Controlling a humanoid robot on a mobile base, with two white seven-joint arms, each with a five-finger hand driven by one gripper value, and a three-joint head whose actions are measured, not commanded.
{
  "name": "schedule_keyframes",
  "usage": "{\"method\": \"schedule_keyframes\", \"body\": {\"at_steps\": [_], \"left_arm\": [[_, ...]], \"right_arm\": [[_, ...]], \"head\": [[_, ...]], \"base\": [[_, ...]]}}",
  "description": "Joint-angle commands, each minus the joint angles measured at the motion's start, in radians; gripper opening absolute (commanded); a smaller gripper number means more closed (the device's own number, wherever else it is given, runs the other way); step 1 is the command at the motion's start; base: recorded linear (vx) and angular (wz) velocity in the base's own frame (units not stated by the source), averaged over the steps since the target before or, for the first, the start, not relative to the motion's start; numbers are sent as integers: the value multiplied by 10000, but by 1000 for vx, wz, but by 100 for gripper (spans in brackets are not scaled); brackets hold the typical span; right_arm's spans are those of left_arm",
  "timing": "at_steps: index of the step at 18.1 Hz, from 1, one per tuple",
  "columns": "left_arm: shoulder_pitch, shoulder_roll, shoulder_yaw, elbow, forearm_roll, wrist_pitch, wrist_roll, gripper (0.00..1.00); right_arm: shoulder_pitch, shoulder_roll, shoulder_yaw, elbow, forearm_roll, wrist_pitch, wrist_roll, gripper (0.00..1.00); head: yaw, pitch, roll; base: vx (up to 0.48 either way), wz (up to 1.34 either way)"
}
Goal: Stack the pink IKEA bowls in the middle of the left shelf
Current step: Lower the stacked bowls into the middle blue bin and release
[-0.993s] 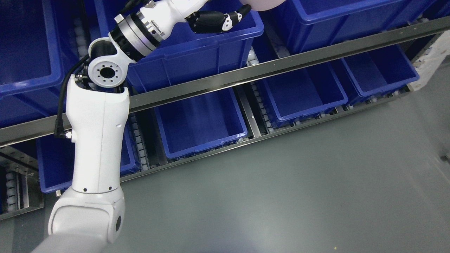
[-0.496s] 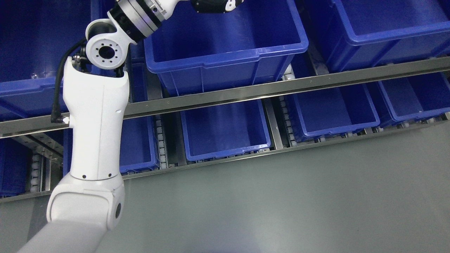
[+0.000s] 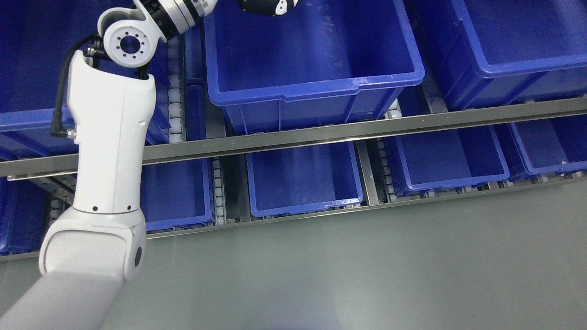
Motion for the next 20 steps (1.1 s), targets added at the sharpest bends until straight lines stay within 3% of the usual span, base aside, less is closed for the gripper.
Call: {"method": "schedule_keyframes", "body": {"at_steps": [1,4,11,15,18,20], "left_arm": [[-355,325,-951,2260,-538,15,-220,5],[-509,385,-1029,2308,-801,490,-220,8],[-263,294,-876,2293,-801,537,-36,16],[-309,49,-861,2293,-786,904,881,57],[-279,-105,-342,2247,-679,935,1451,72],[-202,-545,896,2231,-633,1179,2077,88]], "right_arm": [[1,-175,-107,0,77,6,-25,100],[1,-175,-107,0,77,6,-25,100],[1,-175,-107,0,77,6,-41,100],[1,-175,-107,0,77,6,-41,100],[1,-175,-107,0,77,6,-25,100],[1,-175,-107,0,77,6,-41,100]], "head": [[0,0,0],[0,0,0],[0,0,0],[0,0,0],[0,0,0],[0,0,0]], "base": [[32,0],[27,0],[5,0],[0,0],[0,0],[12,0]]}}
